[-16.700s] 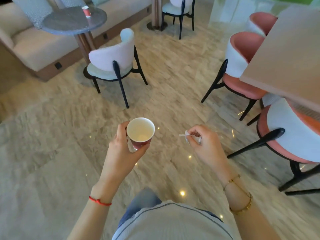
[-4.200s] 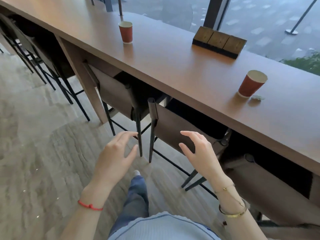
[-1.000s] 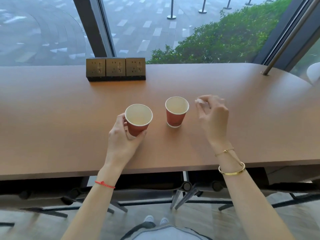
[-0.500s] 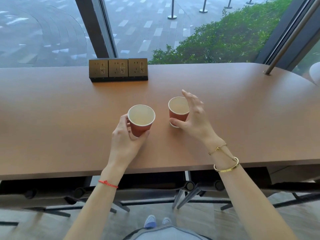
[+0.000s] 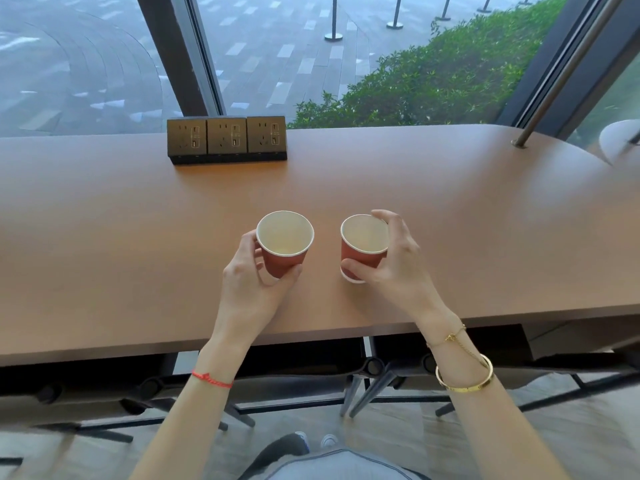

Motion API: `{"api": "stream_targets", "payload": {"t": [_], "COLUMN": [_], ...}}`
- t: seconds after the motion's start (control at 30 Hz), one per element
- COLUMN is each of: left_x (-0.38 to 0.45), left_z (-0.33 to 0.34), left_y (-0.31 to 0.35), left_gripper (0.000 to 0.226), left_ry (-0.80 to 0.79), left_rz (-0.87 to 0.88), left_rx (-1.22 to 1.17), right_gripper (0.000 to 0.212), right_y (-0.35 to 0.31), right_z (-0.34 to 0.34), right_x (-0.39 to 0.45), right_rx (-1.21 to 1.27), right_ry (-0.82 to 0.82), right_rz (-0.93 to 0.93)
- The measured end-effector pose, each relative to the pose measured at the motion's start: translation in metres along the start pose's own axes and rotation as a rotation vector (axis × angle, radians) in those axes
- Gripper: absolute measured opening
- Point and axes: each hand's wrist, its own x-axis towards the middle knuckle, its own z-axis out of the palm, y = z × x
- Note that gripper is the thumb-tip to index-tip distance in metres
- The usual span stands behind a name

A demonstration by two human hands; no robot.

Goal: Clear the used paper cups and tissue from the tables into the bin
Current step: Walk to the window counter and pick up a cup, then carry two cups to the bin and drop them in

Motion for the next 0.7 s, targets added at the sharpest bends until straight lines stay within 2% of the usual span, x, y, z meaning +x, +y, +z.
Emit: {"api": "stream_targets", "payload": {"t": [0.13, 0.27, 0.5, 0.7], "left_x": [-0.012, -0.024, -0.044, -0.081], "left_z": [0.004, 0.004, -0.013, -0.023], "left_y": [0.006, 0.012, 0.017, 0.008], "left_gripper": [0.065, 0.061, 0.061, 0.061], "left_ry": [-0.085, -0.206, -0.475, -0.741], "left_rz": [0.034, 0.095, 0.279, 0.432], "left_rx": [-0.030, -0.100, -0.148, -0.182], "right_gripper": [0.082, 0.083, 0.083, 0.083], "right_y": [0.000, -0.005, -0.038, -0.072], "right_z": [-0.010, -0.022, -0.027, -0.001], "right_x": [-0.035, -0.078, -0.164, -0.257], "right_rx": [-0.038, -0.050, -0.142, -0.191], "right_ry": [0.027, 0.137, 0.365, 0.517], "right_rz": [0.029, 0.119, 0.297, 0.471]}}
